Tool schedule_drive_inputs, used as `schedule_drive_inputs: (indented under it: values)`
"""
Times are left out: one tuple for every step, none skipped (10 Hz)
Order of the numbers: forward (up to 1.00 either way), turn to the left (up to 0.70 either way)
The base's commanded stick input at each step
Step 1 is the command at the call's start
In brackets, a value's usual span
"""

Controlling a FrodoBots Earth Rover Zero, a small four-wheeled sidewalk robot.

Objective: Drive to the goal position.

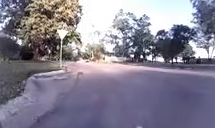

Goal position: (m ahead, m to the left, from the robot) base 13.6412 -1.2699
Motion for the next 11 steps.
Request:
schedule_drive_inputs:
  values:
    - [1.0,0.07]
    - [1.0,0.08]
    - [1.0,0.12]
    - [1.0,0.17]
    - [1.0,0.22]
    - [1.0,0.03]
    - [1.0,0.0]
    - [1.0,0.0]
    - [1.0,0.0]
    - [1.0,0.0]
    - [1.0,0.0]
